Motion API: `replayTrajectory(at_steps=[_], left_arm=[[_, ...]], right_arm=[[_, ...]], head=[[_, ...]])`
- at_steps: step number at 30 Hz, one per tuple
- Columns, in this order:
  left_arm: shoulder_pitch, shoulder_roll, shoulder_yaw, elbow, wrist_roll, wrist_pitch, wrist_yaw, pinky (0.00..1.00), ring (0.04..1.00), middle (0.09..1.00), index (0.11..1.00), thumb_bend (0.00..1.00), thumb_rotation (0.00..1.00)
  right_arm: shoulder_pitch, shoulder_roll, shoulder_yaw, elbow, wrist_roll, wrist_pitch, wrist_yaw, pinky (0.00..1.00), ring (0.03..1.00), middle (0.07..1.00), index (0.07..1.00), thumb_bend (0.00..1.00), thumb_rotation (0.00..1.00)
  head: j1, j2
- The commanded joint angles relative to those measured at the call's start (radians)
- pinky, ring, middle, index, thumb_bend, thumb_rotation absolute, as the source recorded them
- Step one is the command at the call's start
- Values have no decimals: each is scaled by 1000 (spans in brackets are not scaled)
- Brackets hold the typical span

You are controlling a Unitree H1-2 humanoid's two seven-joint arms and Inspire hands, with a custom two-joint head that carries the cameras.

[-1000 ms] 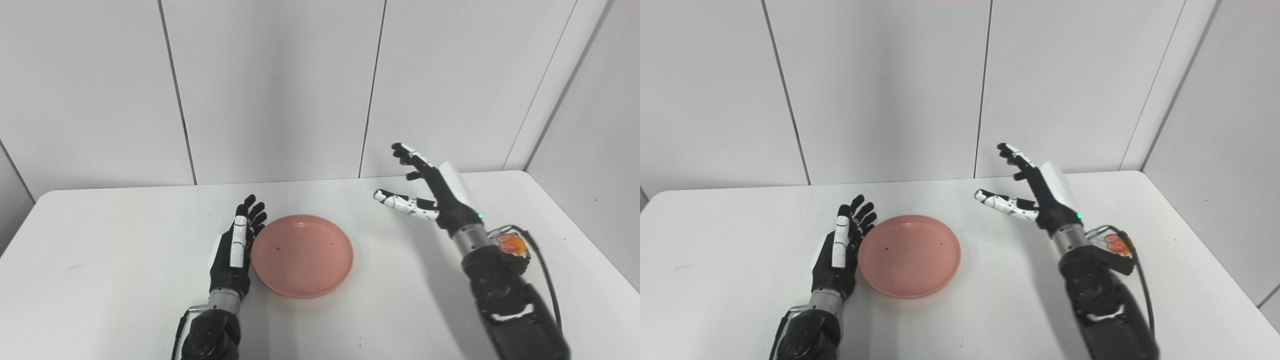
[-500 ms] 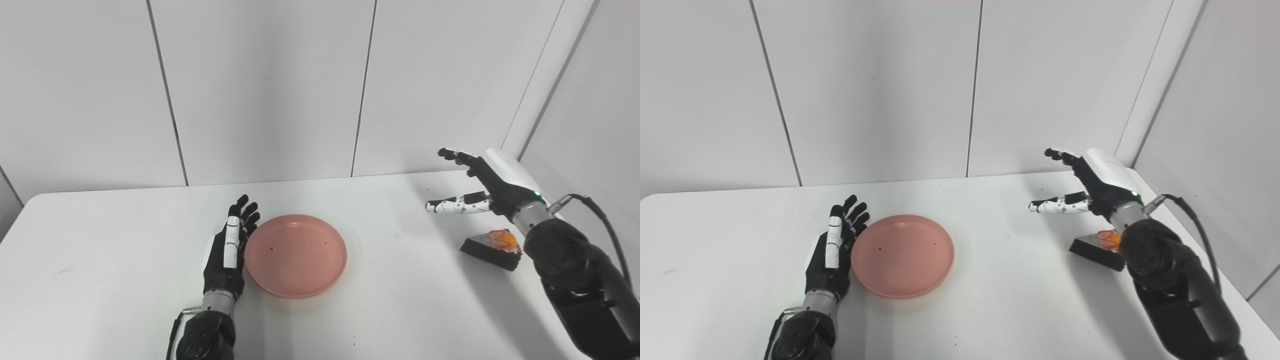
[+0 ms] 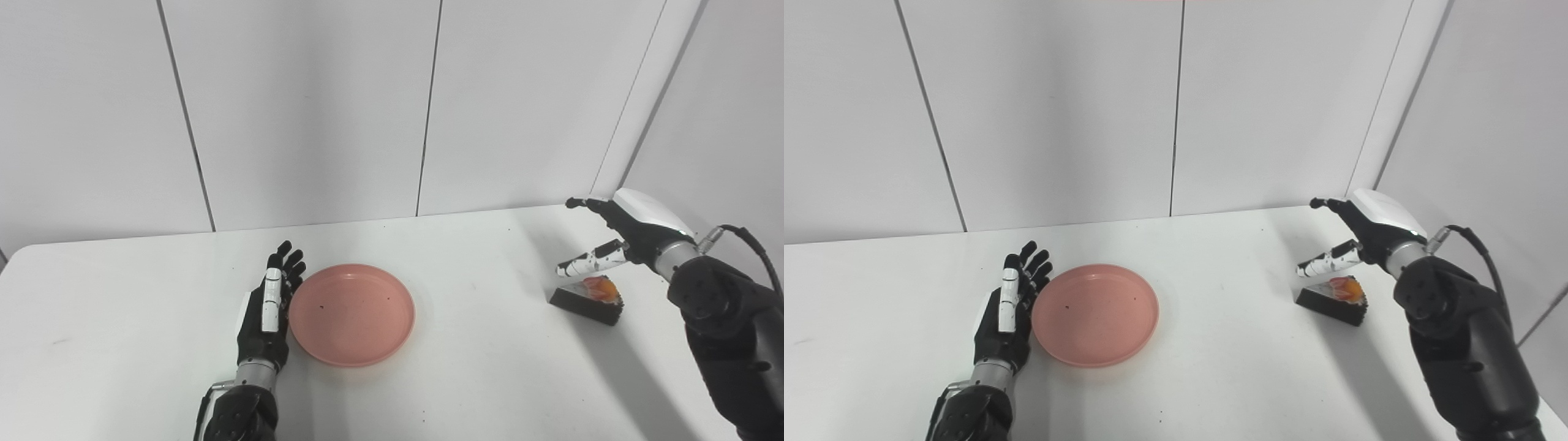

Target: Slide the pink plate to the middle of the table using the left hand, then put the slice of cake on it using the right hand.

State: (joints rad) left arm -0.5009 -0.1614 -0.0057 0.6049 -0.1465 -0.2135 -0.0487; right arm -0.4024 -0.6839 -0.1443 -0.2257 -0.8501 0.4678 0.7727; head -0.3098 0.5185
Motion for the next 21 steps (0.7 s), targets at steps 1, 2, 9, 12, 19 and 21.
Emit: replayTrajectory(at_steps=[1,2,9,12,19,21], left_arm=[[60,-1,-3,43,5,-10,-15,964,934,929,919,687,996],[60,-2,-1,42,1,-6,-16,963,933,928,917,687,994],[56,-4,3,49,-2,-12,-14,971,933,925,914,679,983],[55,-3,1,46,4,-10,-8,965,929,921,910,685,984],[54,2,1,40,1,-2,-17,973,937,929,915,689,977],[52,4,-1,44,6,-10,-16,967,937,927,912,683,981]], right_arm=[[-48,1,-31,-17,-78,2,45,813,948,939,854,943,277],[-52,6,-34,-9,-97,2,64,820,950,943,859,947,273],[-57,-15,-19,110,-67,1,80,829,946,964,870,989,264],[-59,-24,-16,165,-25,1,68,831,941,965,871,1000,281],[-70,-65,44,345,68,-32,-35,810,901,942,854,1000,316],[-70,-73,58,375,96,-37,-71,797,871,918,845,1000,279]], head=[[0,2],[0,2],[0,3],[0,5],[-1,8],[-1,8]])
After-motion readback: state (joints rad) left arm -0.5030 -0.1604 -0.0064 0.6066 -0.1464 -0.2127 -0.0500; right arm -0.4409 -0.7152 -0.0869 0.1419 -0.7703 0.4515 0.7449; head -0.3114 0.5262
